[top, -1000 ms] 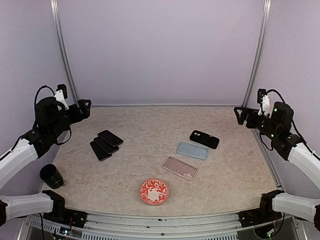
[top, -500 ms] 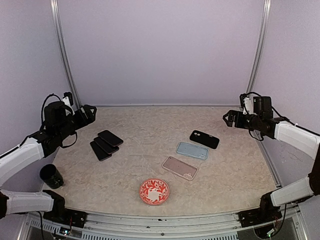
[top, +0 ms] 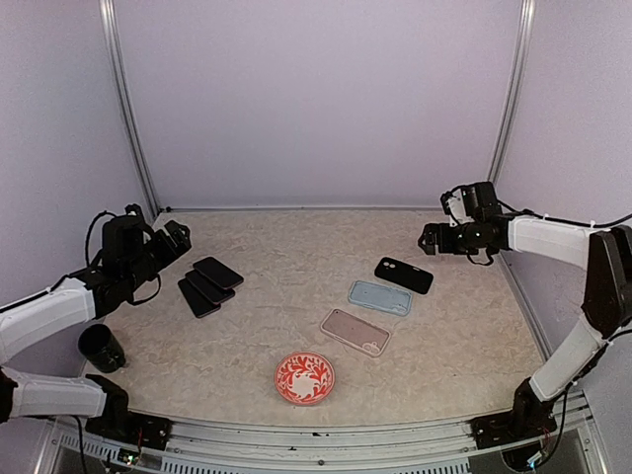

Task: Put the phone into the phone case
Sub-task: Pick up the phone case from the center of the board.

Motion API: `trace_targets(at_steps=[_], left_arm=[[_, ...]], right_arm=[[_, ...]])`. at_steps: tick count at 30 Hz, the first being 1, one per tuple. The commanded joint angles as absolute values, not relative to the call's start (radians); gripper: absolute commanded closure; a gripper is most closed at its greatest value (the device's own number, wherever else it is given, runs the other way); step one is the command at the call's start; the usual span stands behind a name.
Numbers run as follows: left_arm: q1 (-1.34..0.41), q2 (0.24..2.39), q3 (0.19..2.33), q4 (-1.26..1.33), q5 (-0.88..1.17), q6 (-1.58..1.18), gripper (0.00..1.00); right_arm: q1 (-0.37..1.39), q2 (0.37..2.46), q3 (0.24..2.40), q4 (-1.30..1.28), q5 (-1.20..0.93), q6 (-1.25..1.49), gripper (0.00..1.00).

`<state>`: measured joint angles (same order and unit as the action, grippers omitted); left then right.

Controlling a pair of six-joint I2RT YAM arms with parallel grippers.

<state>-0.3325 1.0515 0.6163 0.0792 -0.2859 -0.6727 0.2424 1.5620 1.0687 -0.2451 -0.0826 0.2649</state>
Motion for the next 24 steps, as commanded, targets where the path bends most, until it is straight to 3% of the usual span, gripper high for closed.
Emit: trace_targets(at_steps=[1, 11, 17, 24], left_arm=[[-0.354, 1.081, 0.605, 0.100, -0.217, -0.681, 0.01], [-0.377, 1.033, 0.597, 0.046, -0.226, -0.655, 0.01], [-0.378, 1.029, 0.619, 0.016, -0.216, -0.641, 0.01], [-0.377, 1.039, 0.621, 0.011, -0.201, -0.646, 0.01]], right_arm=[[0.284, 1.651, 1.177, -0.313, -0.031, 0.152, 0.02], [0.293, 1.859, 1.369, -0.436, -0.057, 0.016, 0.13], [0.294, 1.941, 1.438, -0.467, -0.060, -0.059, 0.30], [0.296, 2.005, 1.493, -0.481, -0.084, -0.099, 0.37]])
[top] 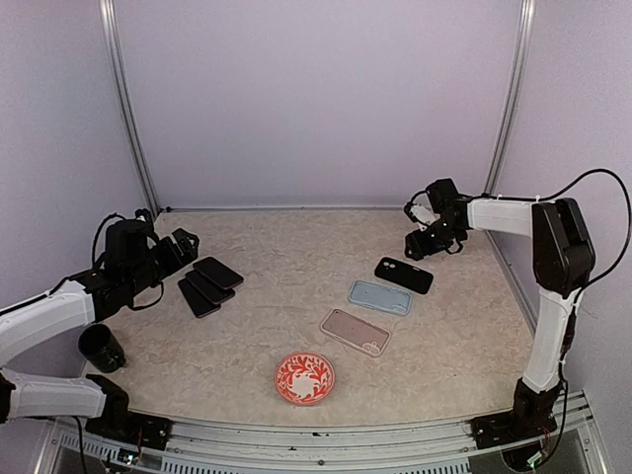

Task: Put the phone into the phone case
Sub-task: Pick up the phone case from the center of the board.

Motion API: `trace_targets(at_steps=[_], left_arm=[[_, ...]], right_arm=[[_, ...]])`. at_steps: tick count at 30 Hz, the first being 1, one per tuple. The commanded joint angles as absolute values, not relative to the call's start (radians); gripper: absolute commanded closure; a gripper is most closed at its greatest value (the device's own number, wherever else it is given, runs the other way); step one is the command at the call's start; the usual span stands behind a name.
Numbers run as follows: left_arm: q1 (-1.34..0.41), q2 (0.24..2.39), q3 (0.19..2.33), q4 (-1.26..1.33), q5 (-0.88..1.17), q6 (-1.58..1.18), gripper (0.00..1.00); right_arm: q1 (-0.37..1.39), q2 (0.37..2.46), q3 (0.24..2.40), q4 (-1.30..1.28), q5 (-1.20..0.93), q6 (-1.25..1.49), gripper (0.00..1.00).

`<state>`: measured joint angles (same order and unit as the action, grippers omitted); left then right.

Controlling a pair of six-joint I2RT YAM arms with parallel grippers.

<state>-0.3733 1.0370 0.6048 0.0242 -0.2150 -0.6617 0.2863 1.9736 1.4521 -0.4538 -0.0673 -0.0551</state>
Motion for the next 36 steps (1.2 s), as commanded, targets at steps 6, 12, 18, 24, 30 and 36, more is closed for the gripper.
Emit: trace_targets(at_steps=[6, 12, 18, 24, 30, 36], left_arm=[[-0.379, 1.028, 0.616, 0.011, -0.204, -0.645, 0.01], [-0.380, 1.026, 0.611, 0.009, -0.198, -0.652, 0.01], [-0.383, 1.001, 0.600, 0.005, -0.214, -0.658, 0.01], [-0.385, 0.993, 0.601, 0.003, -0.222, -0.659, 0.01], [-0.391, 0.972, 0.586, 0.003, -0.237, -0.669, 0.01], [-0.393, 0.970, 0.581, 0.003, -0.246, -0.674, 0.01]], right_arm=[[0.301, 2.082, 1.547, -0.511, -0.068, -0.174, 0.38], [0.312, 2.157, 1.656, -0.585, -0.061, -0.223, 0.45], [0.322, 2.213, 1.719, -0.643, -0.081, -0.261, 0.50], [0.325, 2.245, 1.739, -0.645, -0.104, -0.277, 0.51], [0.327, 2.265, 1.747, -0.650, -0.126, -0.291, 0.63], [0.327, 2.277, 1.755, -0.662, -0.138, -0.307, 0.71]])
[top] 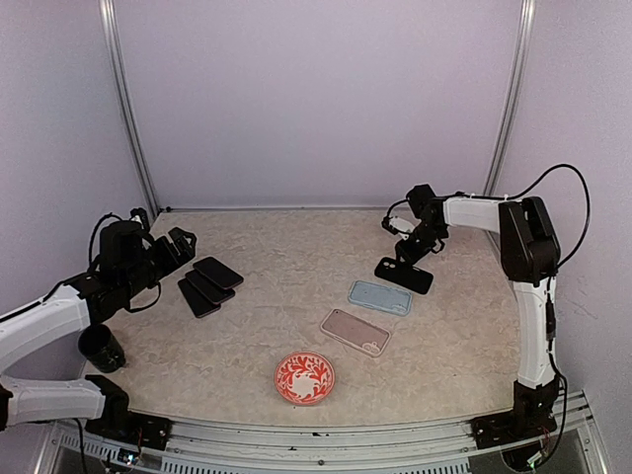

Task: Put the phone into the phone case
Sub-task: Pick up the phone case from the center of the board.

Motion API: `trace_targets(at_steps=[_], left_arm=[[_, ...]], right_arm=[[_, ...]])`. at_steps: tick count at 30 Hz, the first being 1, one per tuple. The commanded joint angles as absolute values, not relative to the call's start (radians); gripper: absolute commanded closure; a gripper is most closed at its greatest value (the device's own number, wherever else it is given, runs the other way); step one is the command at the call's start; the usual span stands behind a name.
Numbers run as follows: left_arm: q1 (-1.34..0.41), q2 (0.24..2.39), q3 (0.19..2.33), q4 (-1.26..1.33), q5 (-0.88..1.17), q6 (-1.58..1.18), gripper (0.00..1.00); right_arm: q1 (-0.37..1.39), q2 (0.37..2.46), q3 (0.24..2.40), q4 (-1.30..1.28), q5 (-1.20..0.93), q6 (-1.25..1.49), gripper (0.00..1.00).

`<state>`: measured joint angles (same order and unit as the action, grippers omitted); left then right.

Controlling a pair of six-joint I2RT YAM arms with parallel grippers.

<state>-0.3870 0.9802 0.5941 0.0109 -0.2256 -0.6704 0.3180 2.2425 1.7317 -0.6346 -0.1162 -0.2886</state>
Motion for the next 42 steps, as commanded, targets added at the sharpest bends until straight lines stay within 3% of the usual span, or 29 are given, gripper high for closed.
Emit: trace_targets(at_steps=[1, 4, 14, 26, 42], left_arm=[[-0.395, 0.972, 0.581, 0.003, -0.247, -0.674, 0.01], [-0.397, 0.975, 0.583, 0.003, -0.247, -0.676, 0.01], [-0.407, 0.987, 0.581, 0.003, -0.256, -0.681, 0.01], [-0.422, 0.997, 0.587, 0.007, -0.270, -0.680, 0.01], [-0.564, 1.051, 0.627, 0.134, -0.304, -0.603, 0.01]], right_arm=[[0.327, 2.279, 1.756, -0.662, -0.143, -0.309, 0.72], [0.327, 2.286, 1.763, -0.668, -0.157, -0.314, 0.73], [0.327, 2.291, 1.777, -0.676, -0.184, -0.317, 1.00], [0.327, 2.190, 1.790, -0.572, -0.134, -0.186, 1.00], [0.333, 1.975, 1.660, -0.294, -0.155, 0.318, 1.00]])
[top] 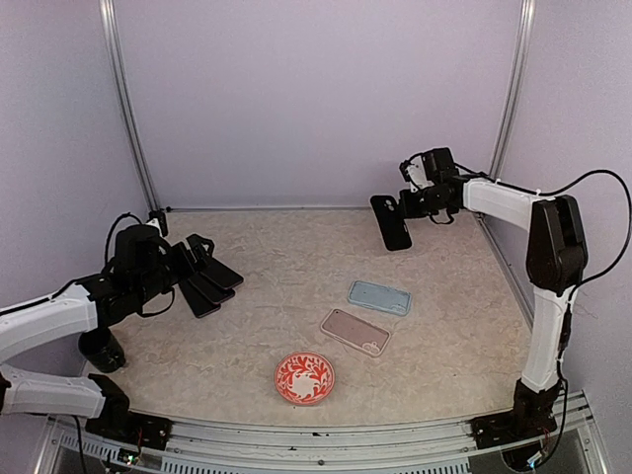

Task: Put the phone into the phone case
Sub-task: Pass from the right arm to the left

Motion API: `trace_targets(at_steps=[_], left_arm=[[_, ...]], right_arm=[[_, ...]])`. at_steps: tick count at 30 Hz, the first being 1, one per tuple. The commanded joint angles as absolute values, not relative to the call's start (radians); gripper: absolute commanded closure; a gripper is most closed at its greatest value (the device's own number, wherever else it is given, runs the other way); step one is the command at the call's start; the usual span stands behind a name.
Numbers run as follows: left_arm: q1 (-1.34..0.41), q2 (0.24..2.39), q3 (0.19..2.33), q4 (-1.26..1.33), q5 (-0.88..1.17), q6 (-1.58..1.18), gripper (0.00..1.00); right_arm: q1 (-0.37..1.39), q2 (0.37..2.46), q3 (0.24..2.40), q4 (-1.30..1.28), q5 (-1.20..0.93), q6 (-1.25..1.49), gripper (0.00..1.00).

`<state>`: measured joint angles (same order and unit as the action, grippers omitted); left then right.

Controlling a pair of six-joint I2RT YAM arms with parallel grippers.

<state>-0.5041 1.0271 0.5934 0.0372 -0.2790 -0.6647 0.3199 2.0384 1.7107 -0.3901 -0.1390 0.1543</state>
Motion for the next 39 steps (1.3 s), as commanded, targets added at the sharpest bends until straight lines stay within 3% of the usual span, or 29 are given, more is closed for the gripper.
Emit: trace_targets(at_steps=[1, 7, 18, 26, 39], left_arm=[[-0.586, 1.059, 0.632, 0.173, -0.314, -0.588, 0.01], [-0.678, 1.191, 0.723, 0.284, -0.280, -0.525, 0.01], [-0.767, 1.483, 0.917, 0.476, -0.008, -0.439, 0.01], [-0.802, 1.619, 1.041, 0.414, 0.130, -0.440, 0.01], [-0.859, 1.722, 1.089, 0.424, 0.144, -0.487, 0.15]], right_arm=[[0.339, 1.959, 1.640, -0.271, -0.155, 0.345, 1.00], [0.388, 1.871, 1.517, -0.141, -0.142, 0.496, 1.00], [0.536, 1.768, 1.371, -0.002, -0.115, 0.689, 1.00], [0.623, 1.734, 1.337, 0.037, -0.009, 0.685, 1.00], [0.674, 1.677, 1.284, 0.078, 0.067, 0.710, 1.00]])
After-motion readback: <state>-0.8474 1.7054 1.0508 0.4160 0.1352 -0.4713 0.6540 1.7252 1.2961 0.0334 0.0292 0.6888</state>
